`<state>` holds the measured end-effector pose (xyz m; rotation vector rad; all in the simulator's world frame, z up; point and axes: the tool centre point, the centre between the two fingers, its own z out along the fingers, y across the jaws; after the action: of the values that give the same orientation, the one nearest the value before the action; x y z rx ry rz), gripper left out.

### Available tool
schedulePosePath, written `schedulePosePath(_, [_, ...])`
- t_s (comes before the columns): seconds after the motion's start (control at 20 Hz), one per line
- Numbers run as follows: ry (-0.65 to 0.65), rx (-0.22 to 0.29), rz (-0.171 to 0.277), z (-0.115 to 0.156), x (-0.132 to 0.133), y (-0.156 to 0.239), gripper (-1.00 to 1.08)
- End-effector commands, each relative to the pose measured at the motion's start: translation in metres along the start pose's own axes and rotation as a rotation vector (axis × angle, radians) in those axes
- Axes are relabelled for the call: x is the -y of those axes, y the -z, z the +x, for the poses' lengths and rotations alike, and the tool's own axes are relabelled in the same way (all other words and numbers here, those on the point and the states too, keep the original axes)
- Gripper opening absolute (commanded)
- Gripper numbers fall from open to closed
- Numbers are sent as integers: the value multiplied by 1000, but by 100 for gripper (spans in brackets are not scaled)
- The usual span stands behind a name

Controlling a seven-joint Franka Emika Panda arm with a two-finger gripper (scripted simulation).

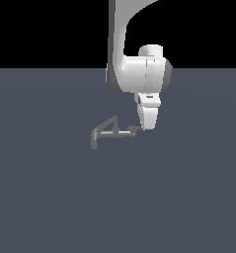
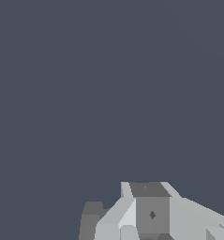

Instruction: Turn on the faucet by rotating a designated handle.

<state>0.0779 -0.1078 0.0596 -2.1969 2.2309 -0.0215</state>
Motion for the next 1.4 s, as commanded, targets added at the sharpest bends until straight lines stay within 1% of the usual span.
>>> schedulePosePath(0.0, [2,3,-16,-2,-13,2,-100])
schedulePosePath(0.2, [1,2,-17,-2,-22,2,-100])
schedulePosePath(0.25, [2,1,-1,-2,-13,0,-100])
schedulePosePath(0.85, [1,2,-17,-30,-47,2,-100])
schedulePosePath(0.9, [1,2,-17,-30,-47,2,-100])
schedulePosePath(0.95, [-20,-5,-16,-14,-46,0,-100])
schedulePosePath(1.25, [-1,1,-17,-61,-43,2,-100])
schedulePosePath(1.3, [-1,1,-17,-61,-43,2,-100])
schedulePosePath(1.35, [-49,-14,-23,-23,-48,0,-100])
